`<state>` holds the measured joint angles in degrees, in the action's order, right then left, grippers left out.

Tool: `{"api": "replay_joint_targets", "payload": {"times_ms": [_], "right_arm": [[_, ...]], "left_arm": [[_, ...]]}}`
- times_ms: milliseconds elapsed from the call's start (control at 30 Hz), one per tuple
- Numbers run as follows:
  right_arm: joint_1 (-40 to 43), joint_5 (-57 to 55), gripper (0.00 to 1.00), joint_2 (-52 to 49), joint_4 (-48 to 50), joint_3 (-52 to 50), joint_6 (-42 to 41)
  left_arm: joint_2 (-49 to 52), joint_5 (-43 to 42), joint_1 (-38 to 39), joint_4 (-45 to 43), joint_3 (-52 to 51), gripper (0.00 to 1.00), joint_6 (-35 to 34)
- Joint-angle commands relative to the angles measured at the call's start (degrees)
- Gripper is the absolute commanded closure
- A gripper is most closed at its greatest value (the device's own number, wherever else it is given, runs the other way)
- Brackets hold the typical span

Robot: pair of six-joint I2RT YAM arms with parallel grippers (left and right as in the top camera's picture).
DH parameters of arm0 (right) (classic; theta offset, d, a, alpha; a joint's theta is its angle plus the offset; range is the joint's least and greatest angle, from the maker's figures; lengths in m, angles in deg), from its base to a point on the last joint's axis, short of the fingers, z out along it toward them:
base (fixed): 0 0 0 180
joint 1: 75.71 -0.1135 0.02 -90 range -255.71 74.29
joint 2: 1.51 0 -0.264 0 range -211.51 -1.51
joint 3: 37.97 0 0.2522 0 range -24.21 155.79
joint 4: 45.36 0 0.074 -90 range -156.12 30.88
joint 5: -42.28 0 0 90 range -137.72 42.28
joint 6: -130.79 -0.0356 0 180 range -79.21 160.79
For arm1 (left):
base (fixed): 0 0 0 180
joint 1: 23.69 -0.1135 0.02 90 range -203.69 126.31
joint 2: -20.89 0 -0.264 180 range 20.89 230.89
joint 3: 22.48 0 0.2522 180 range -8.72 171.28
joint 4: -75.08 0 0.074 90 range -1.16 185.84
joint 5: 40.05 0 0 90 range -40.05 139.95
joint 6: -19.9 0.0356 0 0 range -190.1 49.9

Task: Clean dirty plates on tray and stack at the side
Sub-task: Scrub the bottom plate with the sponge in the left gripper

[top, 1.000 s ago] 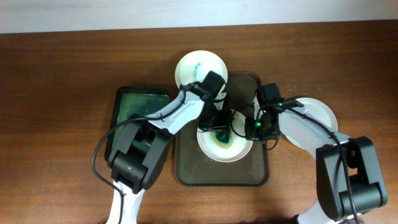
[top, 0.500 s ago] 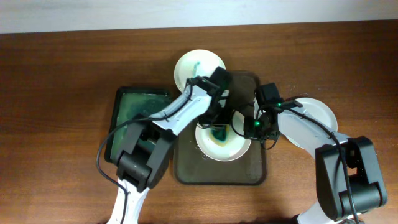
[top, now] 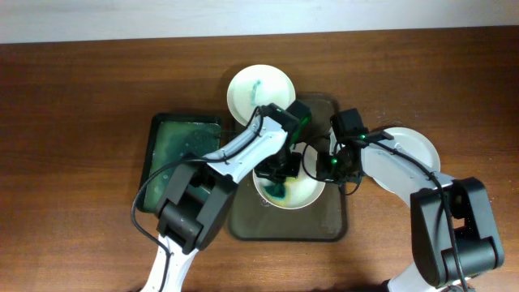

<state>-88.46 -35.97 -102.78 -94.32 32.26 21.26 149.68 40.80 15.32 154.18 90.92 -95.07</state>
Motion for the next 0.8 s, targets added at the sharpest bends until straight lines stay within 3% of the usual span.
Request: {"api": "replay_joint_targets", "payload": {"times_ms": [0,200,267,367,500,767], "right_arm": [[0.07,-3.45,0.96,-1.53,-0.31,-0.44,-0.5],[0.07,-3.45,0.96,-1.53,-0.31,-0.44,-0.48],[0.07,-3.45,0.96,-1.53,-0.31,-0.44,-0.46],[0.07,-3.45,0.96,-1.53,-0.31,-0.44,-0.46],[0.07,-3.45,0.96,-1.53,-0.28,-0.44,-0.46],[0.07,-3.45,0.96,-1.53,-0.31,-0.44,-0.46]], "left_arm": [[1.7,18.95,-6.6,-0.94,0.74,1.0,-2.84],[1.73,4.74,-6.71,-10.54,0.7,1.0,-1.9],[1.84,-3.04,-5.07,-14.86,0.7,1.0,-0.39],[2.89,-7.28,-0.94,-17.55,0.7,1.0,0.48],[3.48,-14.45,2.56,-17.44,0.7,1.0,1.75],[3.37,-13.55,-0.22,-6.49,0.72,1.0,4.59]]}}
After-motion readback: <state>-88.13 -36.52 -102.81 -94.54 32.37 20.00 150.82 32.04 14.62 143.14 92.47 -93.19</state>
